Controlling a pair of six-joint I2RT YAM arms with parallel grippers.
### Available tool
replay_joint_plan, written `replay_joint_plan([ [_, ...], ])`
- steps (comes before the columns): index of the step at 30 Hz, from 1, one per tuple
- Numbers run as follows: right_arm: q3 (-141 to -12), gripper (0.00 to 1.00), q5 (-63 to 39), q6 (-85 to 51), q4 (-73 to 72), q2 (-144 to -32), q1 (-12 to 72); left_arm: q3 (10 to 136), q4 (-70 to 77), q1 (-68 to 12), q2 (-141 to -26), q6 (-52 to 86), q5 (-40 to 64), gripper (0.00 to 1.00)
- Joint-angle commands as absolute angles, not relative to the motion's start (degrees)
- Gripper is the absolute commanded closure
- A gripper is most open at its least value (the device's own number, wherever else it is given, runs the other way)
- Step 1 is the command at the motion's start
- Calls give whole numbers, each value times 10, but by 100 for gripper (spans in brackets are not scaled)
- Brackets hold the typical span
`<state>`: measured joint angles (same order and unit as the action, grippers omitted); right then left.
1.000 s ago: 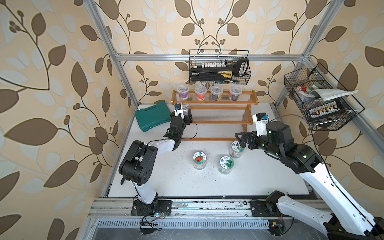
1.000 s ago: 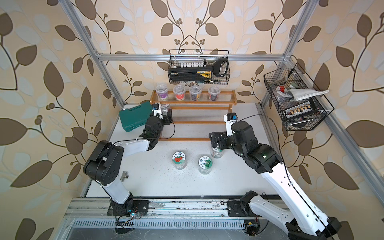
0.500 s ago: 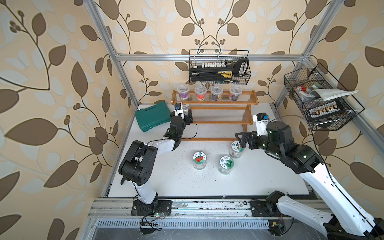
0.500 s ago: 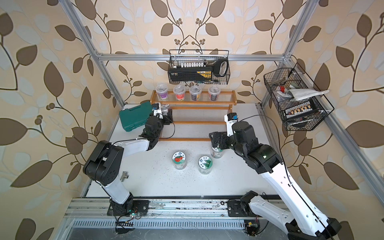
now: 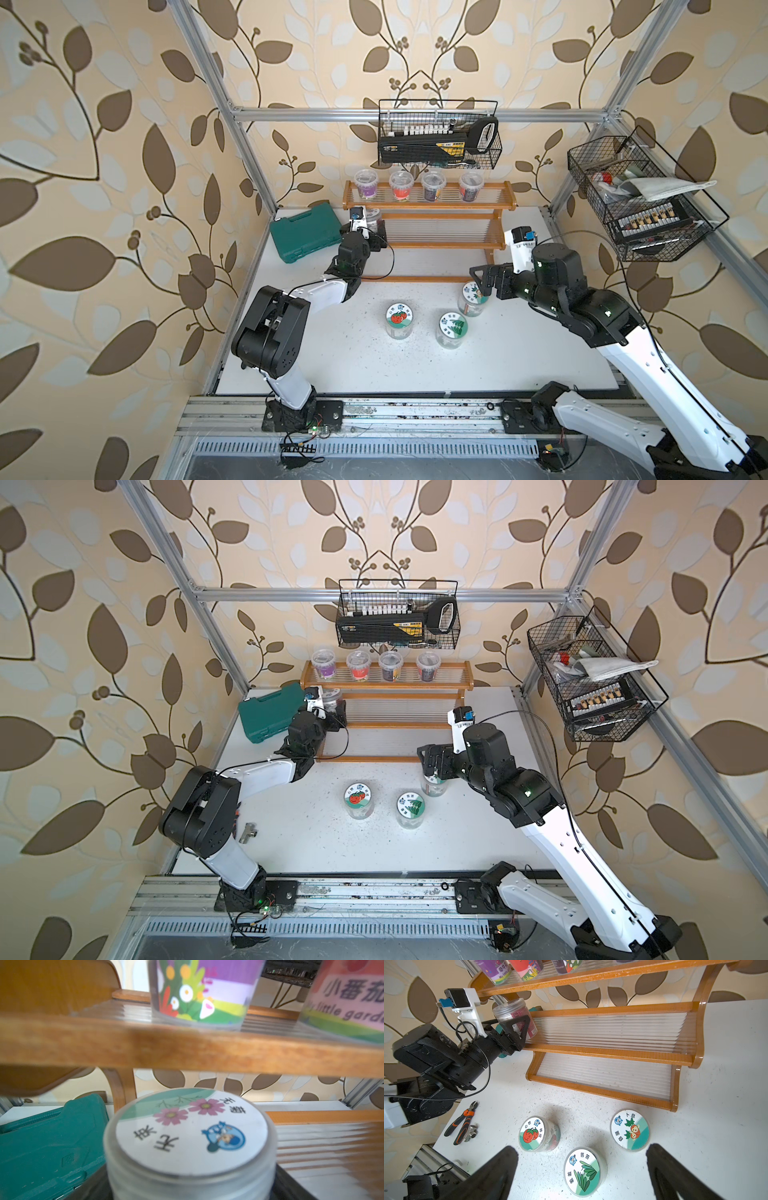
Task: Place the seed container on the shelf
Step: Place the seed jar on the shelf.
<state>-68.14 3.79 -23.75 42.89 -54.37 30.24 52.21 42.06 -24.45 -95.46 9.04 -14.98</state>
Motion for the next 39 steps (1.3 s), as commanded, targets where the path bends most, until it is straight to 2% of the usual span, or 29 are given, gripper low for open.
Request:
replay_joint_plan([
  [1, -671, 1, 31, -235, 421, -539, 300, 523, 432, -248, -928, 87, -168, 8],
  [14, -667, 1, 27, -231, 420, -536, 294, 517, 425, -248, -919, 89, -180, 7],
  [28, -662, 1, 21, -230, 416, -538, 290, 577, 401, -246, -964, 68, -201, 8],
  [39, -660, 1, 17, -228, 417, -537, 285, 594, 382, -245, -974, 63, -205, 2],
])
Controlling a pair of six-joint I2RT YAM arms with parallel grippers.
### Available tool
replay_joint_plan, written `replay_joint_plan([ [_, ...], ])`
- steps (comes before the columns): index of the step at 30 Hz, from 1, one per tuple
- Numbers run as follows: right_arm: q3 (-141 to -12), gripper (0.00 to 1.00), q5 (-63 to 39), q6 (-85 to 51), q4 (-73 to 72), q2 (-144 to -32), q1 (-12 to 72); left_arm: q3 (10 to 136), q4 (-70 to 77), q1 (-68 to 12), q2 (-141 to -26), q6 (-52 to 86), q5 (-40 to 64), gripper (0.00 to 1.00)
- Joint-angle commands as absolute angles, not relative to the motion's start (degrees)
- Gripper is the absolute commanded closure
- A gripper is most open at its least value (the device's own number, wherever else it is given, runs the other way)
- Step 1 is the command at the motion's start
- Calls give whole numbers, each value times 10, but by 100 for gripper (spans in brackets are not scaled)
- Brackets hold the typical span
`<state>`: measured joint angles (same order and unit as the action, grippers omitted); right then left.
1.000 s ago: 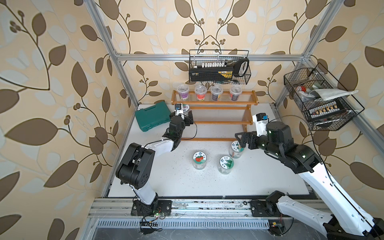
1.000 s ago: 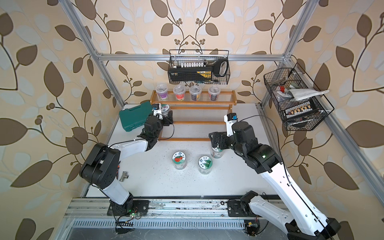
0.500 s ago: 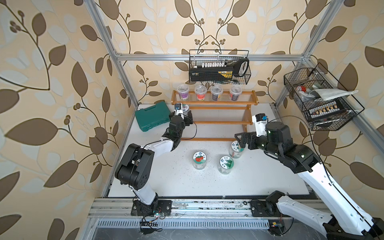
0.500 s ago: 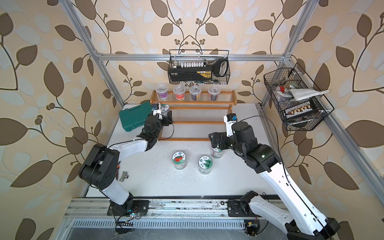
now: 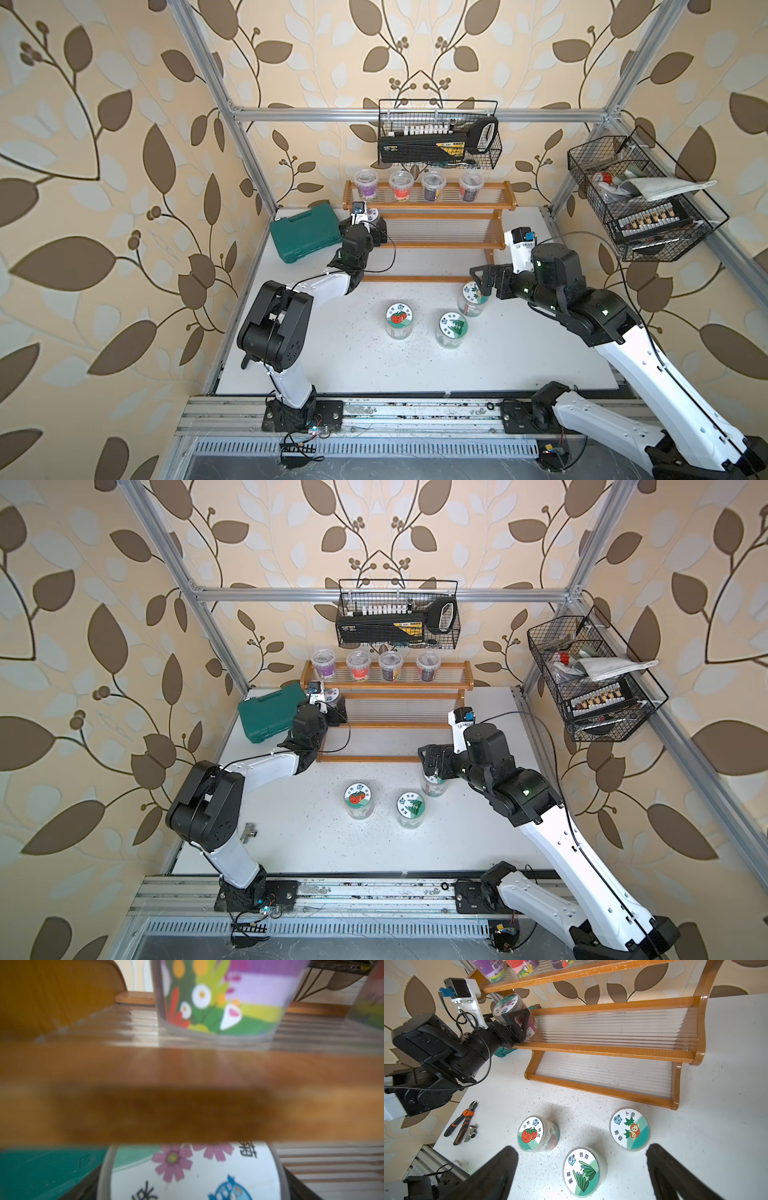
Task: Place the seed container on the shelf
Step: Place the seed jar on the shelf.
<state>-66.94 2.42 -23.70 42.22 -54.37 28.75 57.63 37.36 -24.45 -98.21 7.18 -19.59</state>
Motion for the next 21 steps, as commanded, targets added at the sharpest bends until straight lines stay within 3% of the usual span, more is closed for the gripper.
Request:
replay_joint_plan([
  [1, -660, 1, 16, -228, 417, -537, 285, 593, 375, -246, -969, 63, -199, 2],
  [13, -664, 1, 1, -237, 417, -538, 283, 579, 231, -245, -852, 92, -151, 2],
  [21, -676, 1, -27, -253, 421, -544, 283, 637, -46, -246, -745, 125, -81, 2],
])
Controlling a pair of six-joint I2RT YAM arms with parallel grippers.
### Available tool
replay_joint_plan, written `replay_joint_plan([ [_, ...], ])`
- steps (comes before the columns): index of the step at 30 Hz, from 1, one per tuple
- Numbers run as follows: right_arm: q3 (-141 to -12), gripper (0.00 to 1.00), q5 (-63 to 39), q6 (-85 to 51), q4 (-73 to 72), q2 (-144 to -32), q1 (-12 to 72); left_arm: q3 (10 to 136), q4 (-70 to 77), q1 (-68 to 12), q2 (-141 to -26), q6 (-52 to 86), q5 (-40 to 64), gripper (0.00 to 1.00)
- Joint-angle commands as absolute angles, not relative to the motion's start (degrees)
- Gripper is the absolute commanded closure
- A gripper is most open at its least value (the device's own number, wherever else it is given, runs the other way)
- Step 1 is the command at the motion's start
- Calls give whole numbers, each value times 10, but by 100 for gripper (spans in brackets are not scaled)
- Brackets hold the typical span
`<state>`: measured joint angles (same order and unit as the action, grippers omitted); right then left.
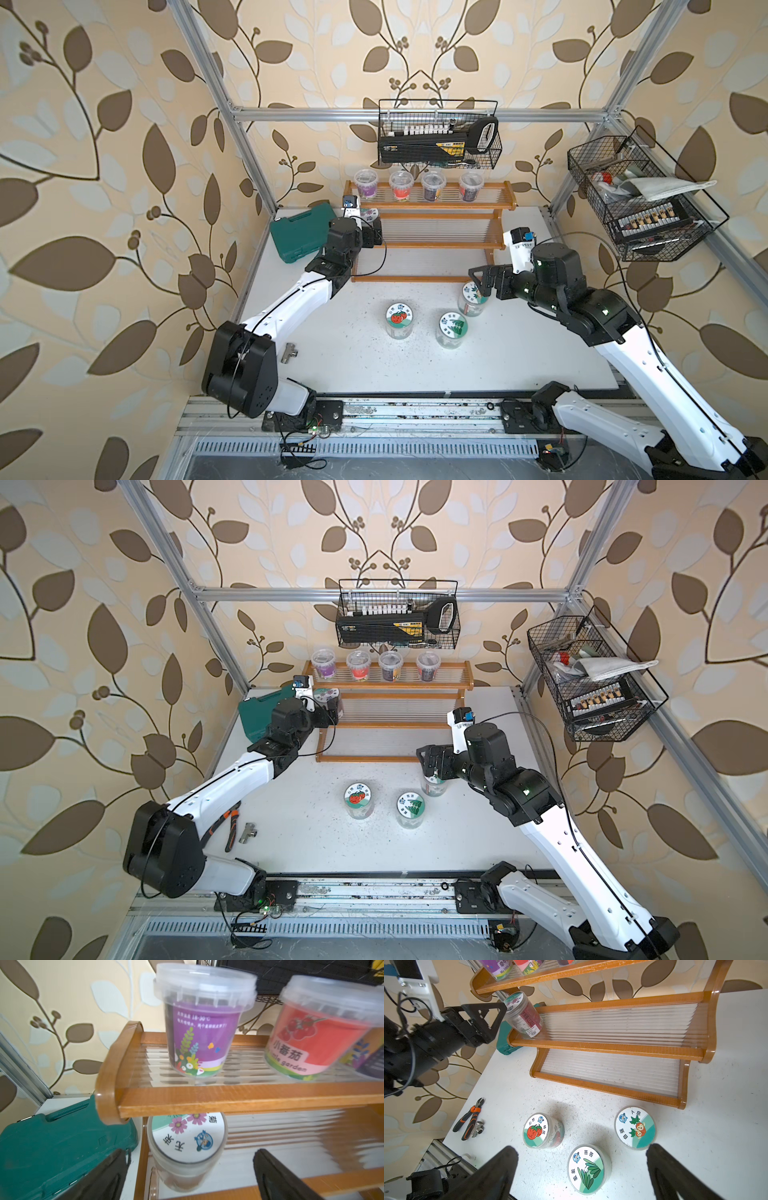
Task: Place the seed container on the shelf
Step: Place the seed jar on the shelf, then pick up the seed jar at the center of the board.
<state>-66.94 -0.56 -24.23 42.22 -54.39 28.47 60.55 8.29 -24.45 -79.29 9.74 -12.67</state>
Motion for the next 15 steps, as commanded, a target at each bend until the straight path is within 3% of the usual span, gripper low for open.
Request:
replay_joint_plan([
  [1, -678, 1, -30, -257, 421, -547, 283, 645, -80, -245, -734, 138, -72, 2],
  [8, -661, 1, -67, -300, 391, -583, 290, 722, -346, -245, -679, 247, -41, 2],
  [15, -649, 1, -16, -317, 345, -657, 398, 698, -459, -245, -607, 328, 46, 2],
])
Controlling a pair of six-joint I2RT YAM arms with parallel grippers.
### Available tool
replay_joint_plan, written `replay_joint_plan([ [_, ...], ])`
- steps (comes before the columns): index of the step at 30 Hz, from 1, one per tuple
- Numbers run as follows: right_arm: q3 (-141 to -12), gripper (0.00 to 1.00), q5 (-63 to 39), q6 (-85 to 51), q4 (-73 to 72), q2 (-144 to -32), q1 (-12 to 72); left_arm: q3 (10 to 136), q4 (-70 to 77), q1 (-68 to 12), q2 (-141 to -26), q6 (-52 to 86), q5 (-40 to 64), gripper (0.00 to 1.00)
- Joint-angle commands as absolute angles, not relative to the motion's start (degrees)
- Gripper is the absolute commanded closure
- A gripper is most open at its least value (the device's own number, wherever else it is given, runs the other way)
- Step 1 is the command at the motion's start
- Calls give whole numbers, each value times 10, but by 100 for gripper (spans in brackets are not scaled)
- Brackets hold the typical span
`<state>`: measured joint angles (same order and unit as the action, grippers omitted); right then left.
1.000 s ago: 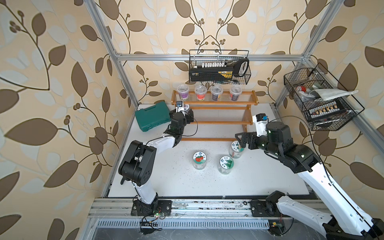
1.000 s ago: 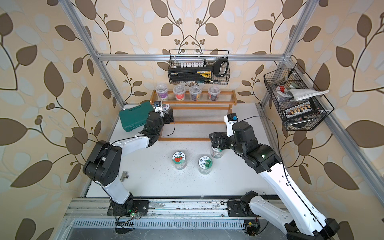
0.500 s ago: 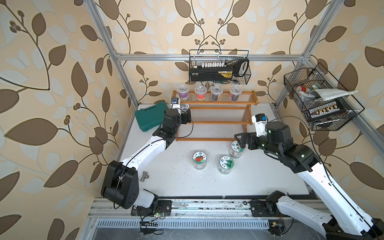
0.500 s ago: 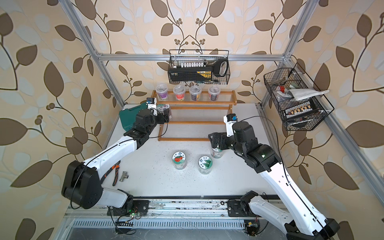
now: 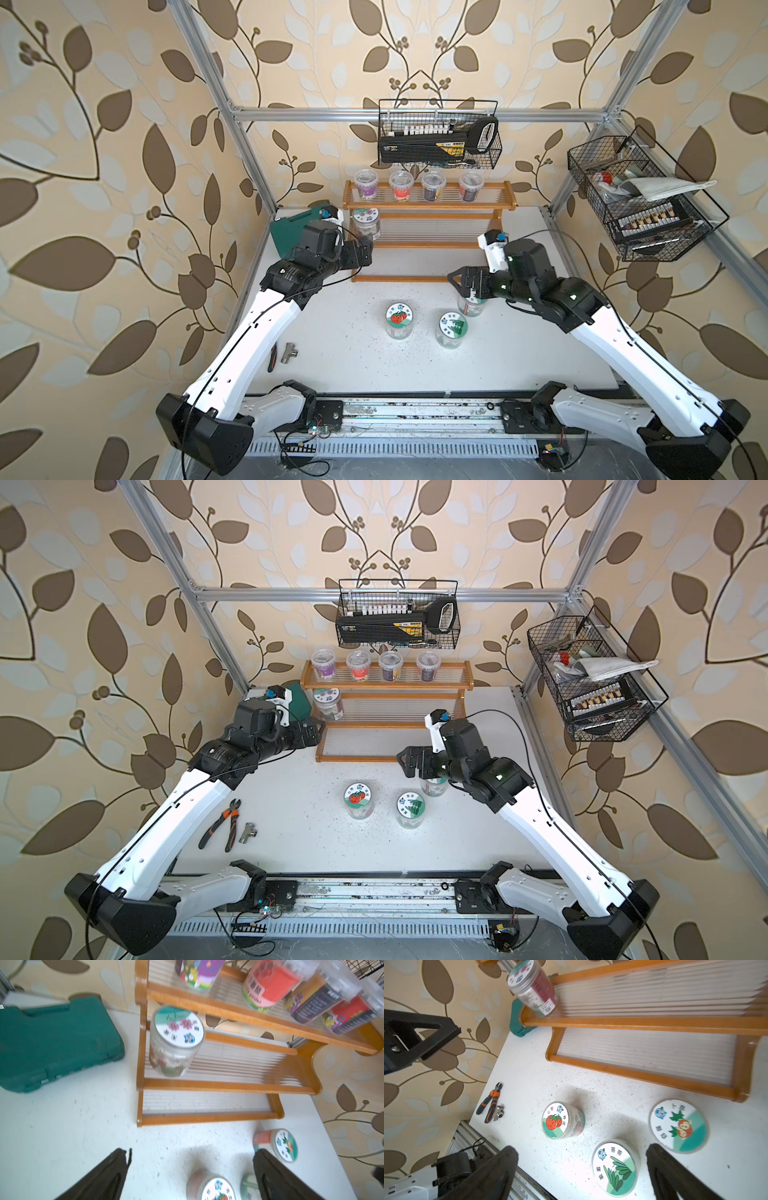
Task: Place the seed container on the shelf
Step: Pick up the seed jar at the center of the board.
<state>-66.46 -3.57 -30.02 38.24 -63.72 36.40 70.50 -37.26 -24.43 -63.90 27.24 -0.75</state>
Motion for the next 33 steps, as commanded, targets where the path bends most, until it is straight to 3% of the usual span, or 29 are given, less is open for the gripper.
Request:
replay_joint_plan([
  [1, -645, 1, -12, -319, 332, -668, 414, 693, -472, -245, -599, 335, 52, 2],
  [6, -649, 1, 26, -315, 277, -742, 502, 673, -536, -244, -563, 356, 75, 2],
  [14, -650, 1, 56, -313, 208, -834, 577, 638, -580, -245, -496, 366, 77, 2],
  [33, -697, 1, 124, -357, 238, -993, 600, 641, -616, -245, -450, 362, 37, 2],
])
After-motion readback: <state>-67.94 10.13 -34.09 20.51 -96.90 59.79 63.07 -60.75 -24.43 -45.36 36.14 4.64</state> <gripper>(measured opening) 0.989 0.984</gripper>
